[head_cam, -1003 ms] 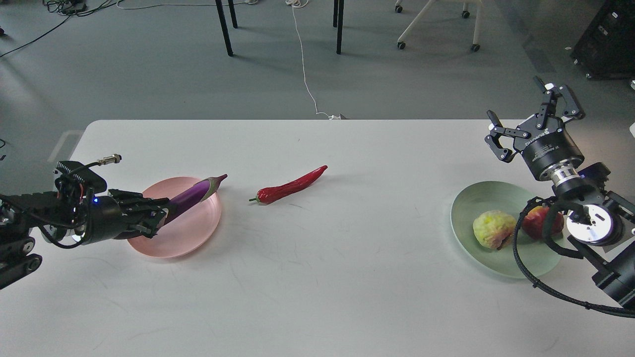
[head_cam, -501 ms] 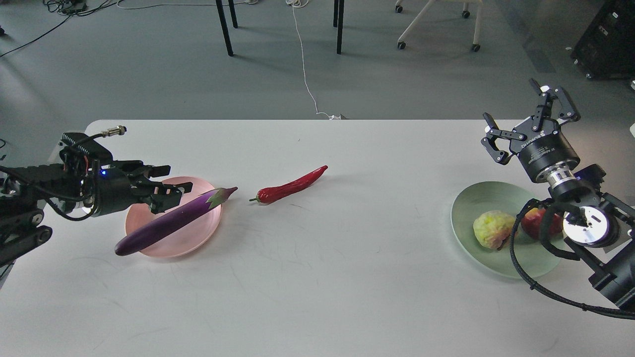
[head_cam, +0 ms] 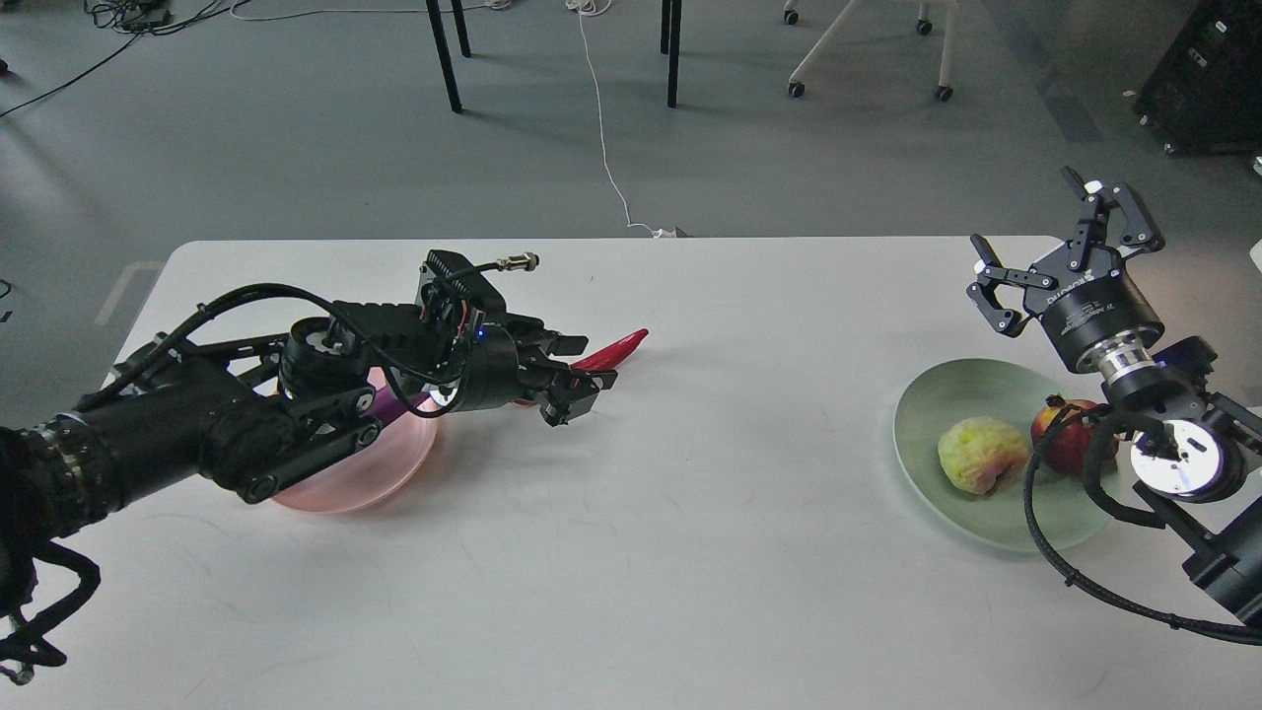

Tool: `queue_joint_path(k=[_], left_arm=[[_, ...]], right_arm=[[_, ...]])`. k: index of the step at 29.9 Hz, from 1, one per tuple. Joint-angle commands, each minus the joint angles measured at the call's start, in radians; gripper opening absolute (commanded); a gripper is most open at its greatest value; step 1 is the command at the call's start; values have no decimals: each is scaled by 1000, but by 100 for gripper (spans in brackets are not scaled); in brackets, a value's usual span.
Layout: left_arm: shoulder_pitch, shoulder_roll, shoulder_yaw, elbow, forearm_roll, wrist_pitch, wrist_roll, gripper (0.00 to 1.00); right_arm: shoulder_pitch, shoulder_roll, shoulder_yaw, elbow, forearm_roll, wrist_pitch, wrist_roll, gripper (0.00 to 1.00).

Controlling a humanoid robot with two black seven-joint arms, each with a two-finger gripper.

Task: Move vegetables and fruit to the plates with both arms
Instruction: 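Reach the left hand to the red chili pepper and grasp it, then place the chili pepper on the pink plate beside the eggplant, release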

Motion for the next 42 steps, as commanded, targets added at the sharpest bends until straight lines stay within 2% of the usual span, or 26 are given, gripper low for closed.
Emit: queue_joint_path(k=[1,3,6,13,23,25,29,32,36,38,40,42], left_arm=[[-2,-50,60,90,1,10,17,53],[0,-73,77,138,1,30,14,53],[3,-82,98,141,1,59,18,53],[-14,-73,94,139,-12,61,17,53],[15,-85,105,213,-12,61,21,53],[23,-94,105,239,-12,62,18,47],[26,-96,105,250,-9,61,14,22],[22,-97,103,244,-10,61,7,8],[11,-90,91,227,-16,62,4,6],[-3,-67,79,175,-30,65,0,6],[-31,8,63,76,-73,74,-8,6],[-55,117,62,-73,-116,71,-2,6]], right_arm=[[-5,3,0,-1,0,0,1,99],[-5,6,0,1,0,0,1,99],[-5,6,5,-1,0,-1,1,99],[-5,3,6,-1,0,-1,1,99],[-7,15,5,1,0,-3,1,99],[-7,15,5,-1,0,-3,1,99],[-7,15,5,-2,0,-3,1,99],[-7,14,6,-4,0,-3,1,99],[-7,14,6,-2,0,-3,1,99],[-7,14,6,-2,0,-3,1,99],[-7,10,6,-2,0,-3,1,99],[-7,6,6,-2,0,-3,1,99]])
